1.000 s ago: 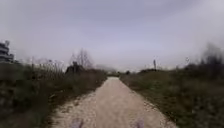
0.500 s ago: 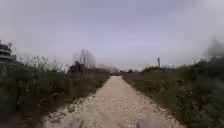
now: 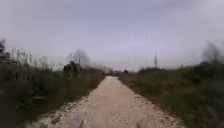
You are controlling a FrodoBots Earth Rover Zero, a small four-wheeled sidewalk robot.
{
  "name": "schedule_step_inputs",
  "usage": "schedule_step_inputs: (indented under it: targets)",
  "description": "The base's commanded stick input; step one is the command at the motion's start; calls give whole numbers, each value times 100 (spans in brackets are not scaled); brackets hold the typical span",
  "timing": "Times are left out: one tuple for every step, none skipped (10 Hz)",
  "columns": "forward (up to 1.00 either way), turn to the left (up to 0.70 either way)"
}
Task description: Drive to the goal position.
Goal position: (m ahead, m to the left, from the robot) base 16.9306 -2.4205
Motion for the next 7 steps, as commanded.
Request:
schedule_step_inputs:
  targets:
    - [70,0]
    - [70,0]
    - [70,0]
    - [70,0]
    - [70,0]
    - [70,0]
    - [70,0]
